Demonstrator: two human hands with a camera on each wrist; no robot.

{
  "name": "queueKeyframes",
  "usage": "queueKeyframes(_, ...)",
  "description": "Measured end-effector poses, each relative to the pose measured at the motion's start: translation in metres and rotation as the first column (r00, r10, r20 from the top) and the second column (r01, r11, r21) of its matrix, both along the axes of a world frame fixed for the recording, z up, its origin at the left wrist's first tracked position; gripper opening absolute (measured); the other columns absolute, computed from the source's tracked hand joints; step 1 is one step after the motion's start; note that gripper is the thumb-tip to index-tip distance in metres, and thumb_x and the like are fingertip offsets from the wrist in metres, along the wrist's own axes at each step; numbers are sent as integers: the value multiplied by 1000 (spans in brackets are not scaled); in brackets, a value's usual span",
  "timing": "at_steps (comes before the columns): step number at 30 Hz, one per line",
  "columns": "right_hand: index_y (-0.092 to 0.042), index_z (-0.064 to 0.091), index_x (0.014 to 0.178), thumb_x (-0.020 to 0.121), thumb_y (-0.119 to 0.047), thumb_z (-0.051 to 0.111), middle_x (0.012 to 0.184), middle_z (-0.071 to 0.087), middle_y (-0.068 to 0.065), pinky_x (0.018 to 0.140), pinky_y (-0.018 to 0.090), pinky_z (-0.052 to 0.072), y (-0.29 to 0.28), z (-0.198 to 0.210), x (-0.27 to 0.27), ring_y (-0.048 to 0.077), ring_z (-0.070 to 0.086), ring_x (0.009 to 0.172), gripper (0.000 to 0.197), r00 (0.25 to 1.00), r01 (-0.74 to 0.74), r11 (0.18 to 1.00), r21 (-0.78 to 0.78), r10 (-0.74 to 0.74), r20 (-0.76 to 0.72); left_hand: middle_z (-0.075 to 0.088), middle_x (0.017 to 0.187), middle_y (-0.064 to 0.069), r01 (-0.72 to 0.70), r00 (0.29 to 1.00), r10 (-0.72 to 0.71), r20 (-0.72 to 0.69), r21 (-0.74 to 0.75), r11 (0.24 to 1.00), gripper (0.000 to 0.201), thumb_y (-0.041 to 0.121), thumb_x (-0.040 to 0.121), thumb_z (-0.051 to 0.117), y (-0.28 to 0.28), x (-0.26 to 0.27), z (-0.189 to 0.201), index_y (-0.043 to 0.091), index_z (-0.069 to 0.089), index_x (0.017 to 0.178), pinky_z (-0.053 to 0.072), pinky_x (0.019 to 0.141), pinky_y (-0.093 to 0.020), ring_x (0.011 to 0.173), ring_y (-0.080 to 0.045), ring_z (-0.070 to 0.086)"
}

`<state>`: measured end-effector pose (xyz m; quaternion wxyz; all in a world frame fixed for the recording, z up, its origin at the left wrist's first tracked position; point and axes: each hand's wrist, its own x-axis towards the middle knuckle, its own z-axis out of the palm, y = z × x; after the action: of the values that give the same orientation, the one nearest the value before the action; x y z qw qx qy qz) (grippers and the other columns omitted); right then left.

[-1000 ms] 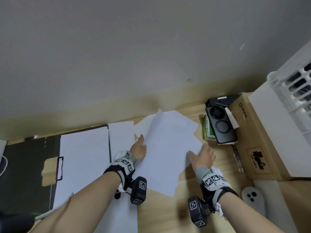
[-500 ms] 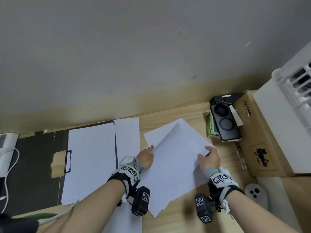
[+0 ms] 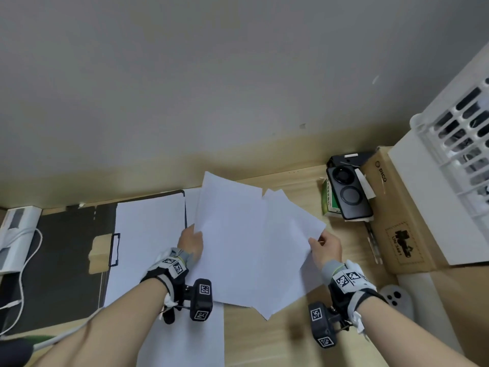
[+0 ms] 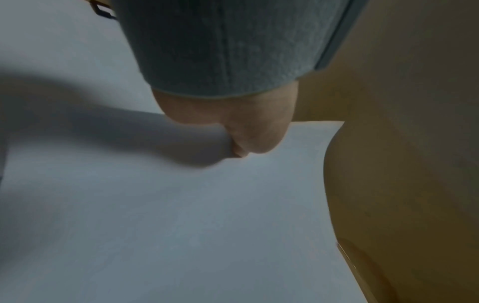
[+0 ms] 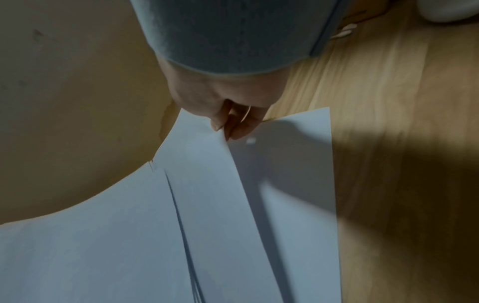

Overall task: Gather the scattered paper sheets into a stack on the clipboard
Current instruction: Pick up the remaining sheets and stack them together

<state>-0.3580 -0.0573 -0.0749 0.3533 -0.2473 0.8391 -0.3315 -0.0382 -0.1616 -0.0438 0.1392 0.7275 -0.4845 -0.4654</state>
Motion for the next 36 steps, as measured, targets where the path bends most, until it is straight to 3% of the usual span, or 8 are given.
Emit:
queueKeyframes(10,9,55,94,83,-1,46,81,58,29,63,30,36,-22,-25,26,22,44,68,17,983,-172,985,19,171,63,53,65,-3,177,984,-174,-32,167,970,25,3,84,46,38,-20,-7,11,52,62,39,50,-22,64,-21,54)
queueKeyframes(12,-1,60,95,85,2,41,95,64,27,69,30,44,-27,-33,25,29,52,70,21,979,-182,983,26,178,98,58,91,-11,169,986,-168,-19,105,980,14,11,83,54,45,-29,-13,-1,62,85,52,73,-34,90,-26,59)
queueKeyframes(14,-10,62,89,85,1,40,85,68,17,70,32,50,-30,-36,23,21,52,71,25,973,-186,983,3,184,141,46,117,0,161,987,-159,-26,75,984,44,27,78,61,47,-36,-11,6,58,116,41,102,-34,117,-17,41)
queueKeyframes(16,-6,56,79,87,0,41,69,55,9,59,29,40,-32,-18,28,18,42,67,18,963,-186,982,-30,189,193,42,125,5,201,978,-195,-76,91,975,60,39,67,58,44,-42,-8,13,59,121,35,108,-37,125,-14,32)
queueKeyframes(22,3,53,72,88,7,43,65,43,4,52,23,29,-31,-1,28,14,33,60,19,934,-97,992,-86,121,336,64,89,0,143,972,-114,-206,132,981,10,17,86,66,34,-45,-10,13,61,94,46,59,-20,85,-20,63)
queueKeyframes(28,-14,70,95,92,-53,52,85,73,6,75,36,51,-18,-1,23,25,66,74,43,764,125,990,57,-133,632,62,77,-1,161,984,-150,-97,108,981,11,6,85,53,32,-52,-17,10,62,89,42,54,-19,71,-18,59)
queueKeyframes(33,-5,65,103,81,3,56,95,72,8,78,37,52,0,2,36,26,66,85,25,905,-233,970,71,190,380,59,71,0,123,981,-99,-166,138,983,17,0,82,52,33,-54,-18,13,61,76,41,55,-20,64,-15,55)
queueKeyframes(36,-3,64,89,81,11,46,82,68,9,67,32,50,-6,12,41,24,60,72,25,925,-188,981,42,163,344,64,73,0,51,968,-17,-251,129,990,13,3,82,57,33,-50,-10,14,63,77,46,55,-20,67,-17,61)
